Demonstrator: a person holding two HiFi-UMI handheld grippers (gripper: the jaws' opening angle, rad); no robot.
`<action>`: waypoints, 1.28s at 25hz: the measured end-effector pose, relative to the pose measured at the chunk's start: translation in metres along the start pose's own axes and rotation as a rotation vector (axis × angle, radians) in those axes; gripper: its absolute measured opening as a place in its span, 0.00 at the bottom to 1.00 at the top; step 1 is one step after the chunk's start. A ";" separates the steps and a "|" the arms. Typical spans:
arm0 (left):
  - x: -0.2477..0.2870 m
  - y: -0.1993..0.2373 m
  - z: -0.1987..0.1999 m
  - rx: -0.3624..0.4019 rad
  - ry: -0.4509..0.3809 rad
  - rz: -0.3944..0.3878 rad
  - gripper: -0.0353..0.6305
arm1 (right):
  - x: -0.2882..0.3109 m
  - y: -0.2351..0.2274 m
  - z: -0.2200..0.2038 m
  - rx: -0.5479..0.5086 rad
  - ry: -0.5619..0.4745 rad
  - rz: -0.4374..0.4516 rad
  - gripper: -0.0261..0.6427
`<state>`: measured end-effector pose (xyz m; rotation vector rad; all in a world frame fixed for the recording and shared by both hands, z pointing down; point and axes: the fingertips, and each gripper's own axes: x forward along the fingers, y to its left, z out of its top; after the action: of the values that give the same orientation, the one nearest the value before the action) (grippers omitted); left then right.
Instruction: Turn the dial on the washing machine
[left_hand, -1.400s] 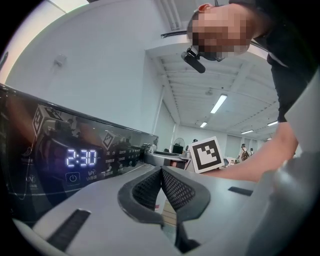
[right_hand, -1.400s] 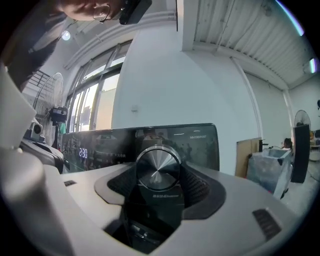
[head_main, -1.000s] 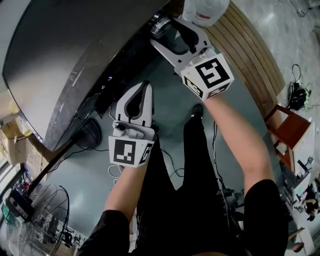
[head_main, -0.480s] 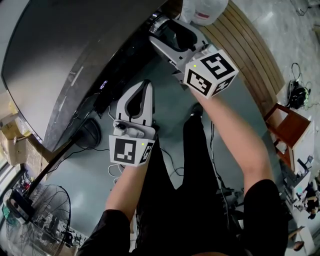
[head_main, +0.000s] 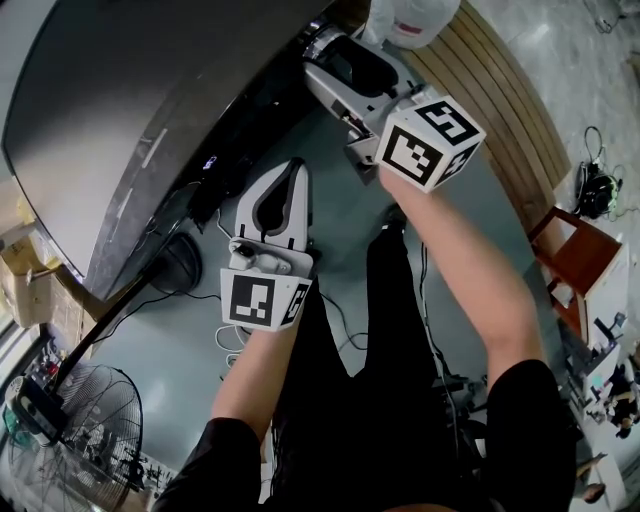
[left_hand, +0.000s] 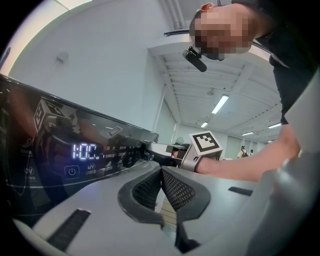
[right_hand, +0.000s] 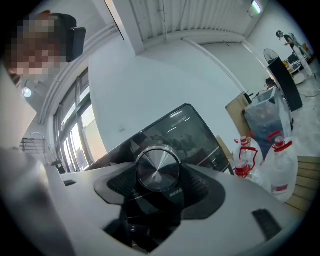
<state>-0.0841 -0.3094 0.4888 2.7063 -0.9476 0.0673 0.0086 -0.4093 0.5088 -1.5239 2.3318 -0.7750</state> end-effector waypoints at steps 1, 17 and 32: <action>0.000 0.000 0.000 0.000 0.001 -0.001 0.08 | 0.000 0.000 0.000 0.015 -0.002 0.001 0.47; -0.004 -0.001 -0.001 0.001 0.007 0.000 0.08 | 0.002 0.001 0.005 0.278 -0.041 0.049 0.47; -0.005 -0.006 -0.005 0.005 0.011 -0.001 0.08 | 0.004 0.008 0.014 0.378 -0.073 0.132 0.46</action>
<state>-0.0840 -0.3004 0.4913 2.7083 -0.9438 0.0848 0.0077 -0.4150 0.4931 -1.2044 2.0612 -1.0353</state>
